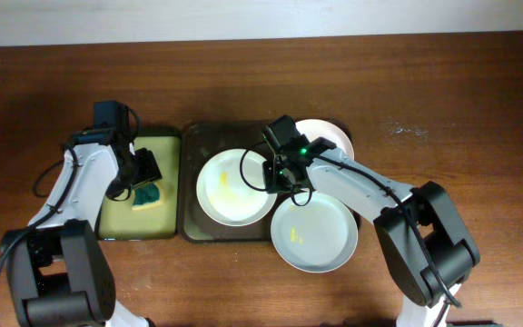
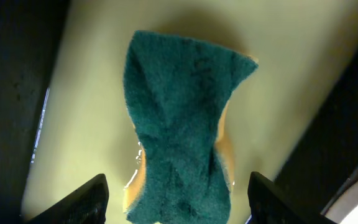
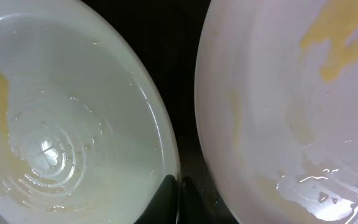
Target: Clean dirty plates on tray and stack at the side
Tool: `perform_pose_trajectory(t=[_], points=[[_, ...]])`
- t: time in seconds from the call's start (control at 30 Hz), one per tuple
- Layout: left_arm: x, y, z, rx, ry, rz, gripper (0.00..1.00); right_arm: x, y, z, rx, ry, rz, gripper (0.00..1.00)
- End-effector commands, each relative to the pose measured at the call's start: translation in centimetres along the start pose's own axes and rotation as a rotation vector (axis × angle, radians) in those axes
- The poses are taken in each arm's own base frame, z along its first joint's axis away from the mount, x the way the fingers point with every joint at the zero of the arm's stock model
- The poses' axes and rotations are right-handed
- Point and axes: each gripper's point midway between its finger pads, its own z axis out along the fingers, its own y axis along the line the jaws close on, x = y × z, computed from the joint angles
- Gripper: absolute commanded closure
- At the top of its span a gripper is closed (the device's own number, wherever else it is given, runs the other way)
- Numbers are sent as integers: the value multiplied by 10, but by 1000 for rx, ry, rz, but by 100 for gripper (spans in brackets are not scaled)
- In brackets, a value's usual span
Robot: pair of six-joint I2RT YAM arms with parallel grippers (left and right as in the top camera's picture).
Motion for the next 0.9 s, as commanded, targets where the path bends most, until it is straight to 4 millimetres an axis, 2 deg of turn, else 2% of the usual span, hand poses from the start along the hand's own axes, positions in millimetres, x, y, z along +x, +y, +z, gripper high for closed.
perform_pose_trajectory(t=[0.0,0.1,0.23,0.27,0.37,0.43,0.47,0.5,0.53,0.6,0.63,0.7,0.73,0.77,0.8,0.83,0.87], points=[[-2,8,6,-41,-23,6,29,-2,-1,-2,-1,-8,7,95],[8,9,24,-37,-29,5,23,-3,0,-2,-4,-15,7,95],[7,9,26,-35,-35,5,22,-4,-1,-2,-1,-16,7,94],[5,8,26,-32,-45,4,24,-4,-1,-2,-1,-16,7,91],[4,2,26,1,-47,4,43,-4,-1,-2,-1,-16,7,89],[2,-2,26,15,-56,8,52,-4,-1,-2,-1,-17,7,89],[1,-2,26,17,-59,7,52,-4,-1,-2,-1,-17,7,89],[1,-2,26,16,-57,7,42,-4,-1,-2,-1,-17,7,89],[4,-2,28,14,-52,8,35,-4,-1,-2,-1,-17,7,89],[11,0,36,14,-50,8,39,-5,-1,-2,-1,-21,6,89],[12,0,40,15,-56,8,46,-6,-1,-2,3,-27,6,89],[7,-1,39,22,-78,6,73,-7,-1,-2,1,-31,6,89],[5,-2,39,24,-83,6,96,-7,-1,-2,1,-30,6,89],[4,-2,38,25,-87,6,100,-7,-1,-2,1,-30,6,89],[-3,-2,30,23,-109,4,100,-7,-1,-2,1,-30,6,82],[-15,-4,11,36,-153,0,100,-7,-1,-2,1,-30,6,67],[-27,-6,-12,54,-215,-5,100,-6,-1,-2,1,-29,6,60]])
